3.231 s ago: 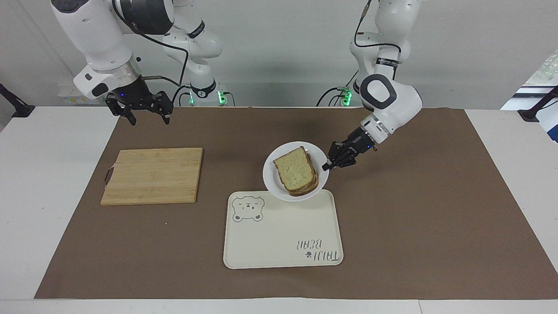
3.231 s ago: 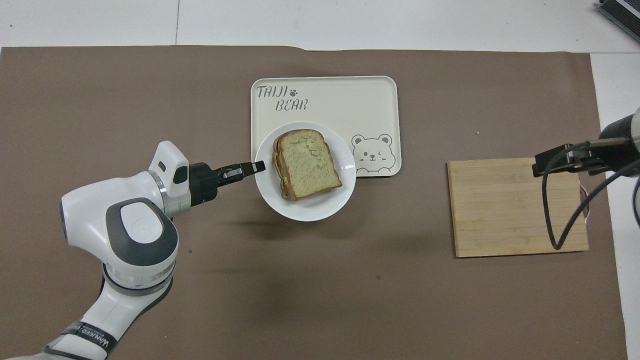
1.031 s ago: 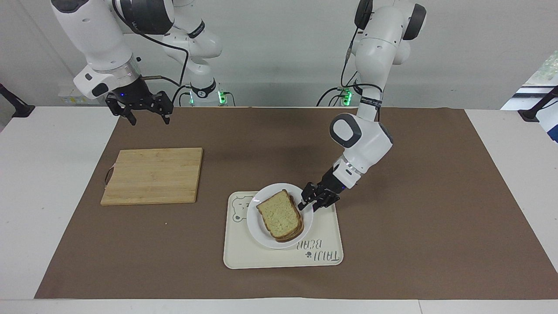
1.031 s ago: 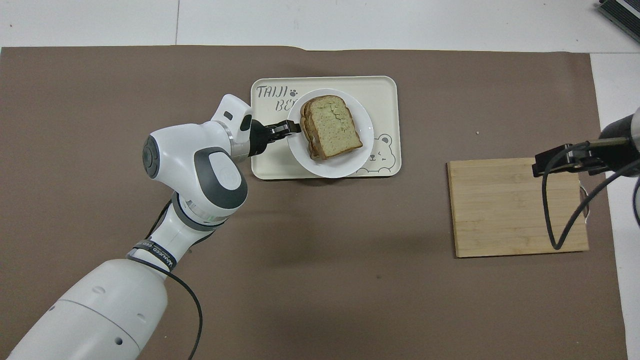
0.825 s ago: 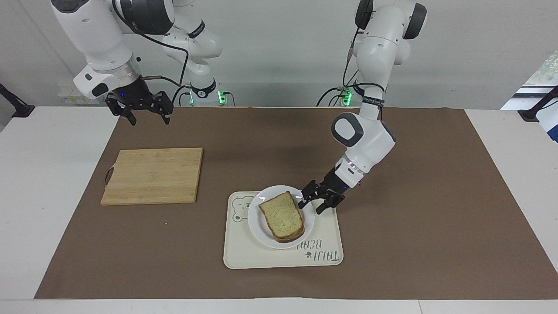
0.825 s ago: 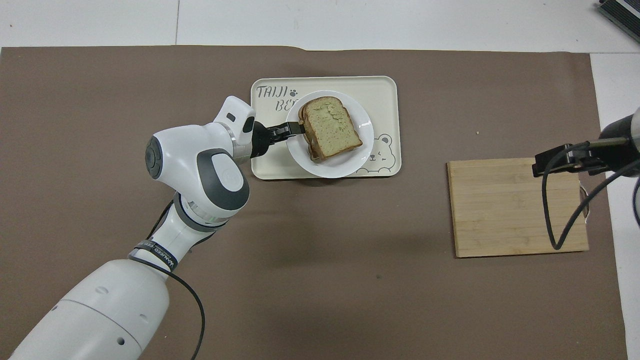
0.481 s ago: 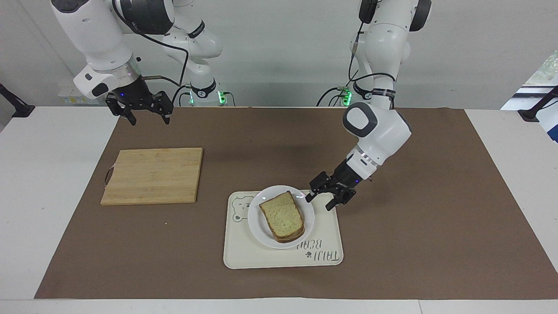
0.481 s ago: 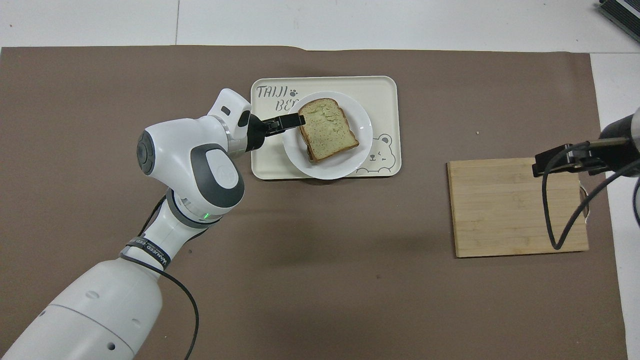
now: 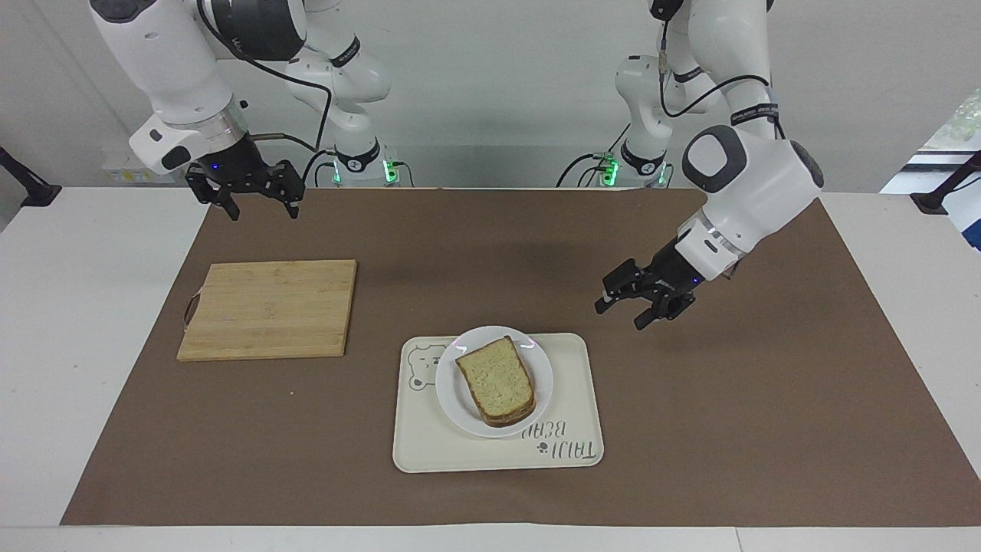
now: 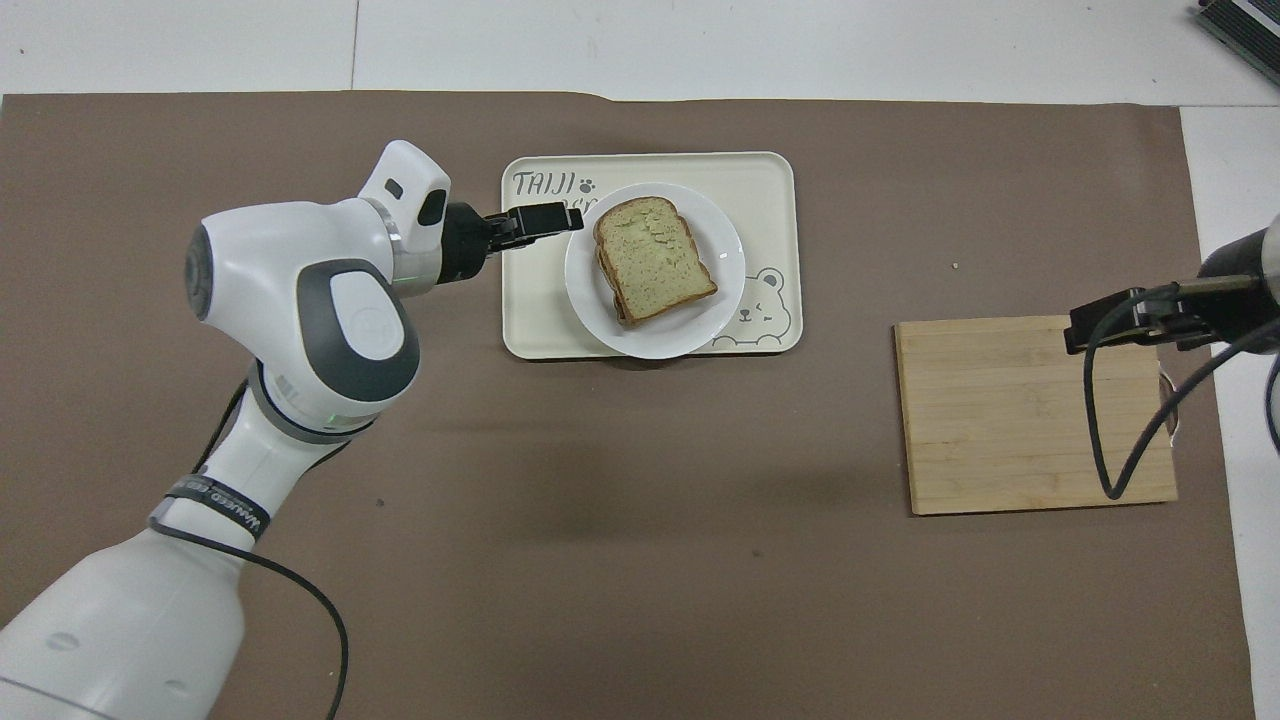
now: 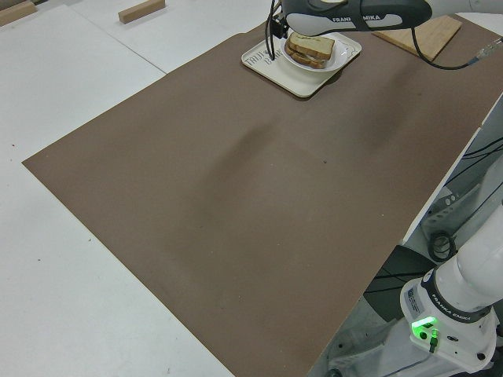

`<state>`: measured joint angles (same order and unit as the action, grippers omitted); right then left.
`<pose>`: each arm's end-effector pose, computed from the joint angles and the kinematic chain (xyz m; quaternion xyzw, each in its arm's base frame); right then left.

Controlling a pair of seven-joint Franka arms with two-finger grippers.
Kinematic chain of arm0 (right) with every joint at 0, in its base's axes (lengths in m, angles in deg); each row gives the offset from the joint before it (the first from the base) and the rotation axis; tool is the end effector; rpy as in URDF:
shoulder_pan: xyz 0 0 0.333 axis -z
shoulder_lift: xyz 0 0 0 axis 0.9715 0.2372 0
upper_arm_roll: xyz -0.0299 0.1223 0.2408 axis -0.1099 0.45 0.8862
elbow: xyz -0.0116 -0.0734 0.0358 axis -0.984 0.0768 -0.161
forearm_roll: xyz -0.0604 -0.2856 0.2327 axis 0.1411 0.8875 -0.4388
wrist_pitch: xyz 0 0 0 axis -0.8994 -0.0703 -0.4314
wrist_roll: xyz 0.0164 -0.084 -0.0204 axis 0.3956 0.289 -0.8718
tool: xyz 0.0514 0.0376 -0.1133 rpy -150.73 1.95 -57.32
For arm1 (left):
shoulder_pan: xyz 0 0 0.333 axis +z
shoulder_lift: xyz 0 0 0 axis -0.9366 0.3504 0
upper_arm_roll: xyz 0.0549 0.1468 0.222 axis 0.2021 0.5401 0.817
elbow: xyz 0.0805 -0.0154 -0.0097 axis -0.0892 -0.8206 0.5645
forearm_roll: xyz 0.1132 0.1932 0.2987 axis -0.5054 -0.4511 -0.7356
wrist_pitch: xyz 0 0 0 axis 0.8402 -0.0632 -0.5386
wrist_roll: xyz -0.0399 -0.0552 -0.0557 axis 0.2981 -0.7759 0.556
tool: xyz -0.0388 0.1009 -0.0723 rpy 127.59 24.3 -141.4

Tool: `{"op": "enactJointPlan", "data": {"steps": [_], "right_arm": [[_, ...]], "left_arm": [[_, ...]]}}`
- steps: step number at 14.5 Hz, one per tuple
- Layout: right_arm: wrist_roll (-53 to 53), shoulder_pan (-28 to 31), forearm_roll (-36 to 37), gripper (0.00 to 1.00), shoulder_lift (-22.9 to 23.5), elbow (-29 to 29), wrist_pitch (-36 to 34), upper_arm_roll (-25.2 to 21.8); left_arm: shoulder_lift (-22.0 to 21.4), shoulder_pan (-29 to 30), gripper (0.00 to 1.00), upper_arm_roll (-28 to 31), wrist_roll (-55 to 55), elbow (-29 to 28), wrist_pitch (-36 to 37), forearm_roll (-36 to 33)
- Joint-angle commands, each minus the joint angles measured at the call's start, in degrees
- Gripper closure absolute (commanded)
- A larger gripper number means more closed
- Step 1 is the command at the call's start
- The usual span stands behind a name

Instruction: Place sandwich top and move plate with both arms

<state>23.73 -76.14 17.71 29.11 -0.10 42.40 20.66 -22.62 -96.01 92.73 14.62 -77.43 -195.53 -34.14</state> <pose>0.5367 0.0032 0.5422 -0.9996 -0.0066 0.0256 0.0059 0.5968 -0.1825 0.4415 0.9608 -0.0266 0.0632 0.2687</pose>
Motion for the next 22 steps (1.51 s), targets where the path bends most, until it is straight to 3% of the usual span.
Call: {"op": "enactJointPlan", "data": {"steps": [1,4,10,14,17,22], "right_arm": [[-0.9,0.3,0.0,0.0,0.2,0.8,-0.6,0.2],[-0.9,0.3,0.0,0.0,0.2,0.8,-0.6,0.2],[-0.9,0.3,0.0,0.0,0.2,0.8,-0.6,0.2],[-0.9,0.3,0.0,0.0,0.2,0.8,-0.6,0.2],[-0.9,0.3,0.0,0.0,0.2,0.8,-0.6,0.2],[-0.9,0.3,0.0,0.0,0.2,0.8,-0.6,0.2]], "left_arm": [[-1.9,-0.1,0.0,3.6,1.4,3.9,10.6,-6.6],[-3.2,0.0,0.0,4.7,1.4,6.7,16.6,-13.1],[-7.3,-0.5,0.0,4.9,0.9,6.9,22.6,-30.4],[-8.2,-0.1,0.0,5.6,0.8,7.5,25.2,-31.1],[-8.5,-0.1,0.0,6.6,-1.0,10.1,28.3,-36.0],[-9.8,2.4,0.0,6.9,-3.9,11.5,29.4,-35.3]]}}
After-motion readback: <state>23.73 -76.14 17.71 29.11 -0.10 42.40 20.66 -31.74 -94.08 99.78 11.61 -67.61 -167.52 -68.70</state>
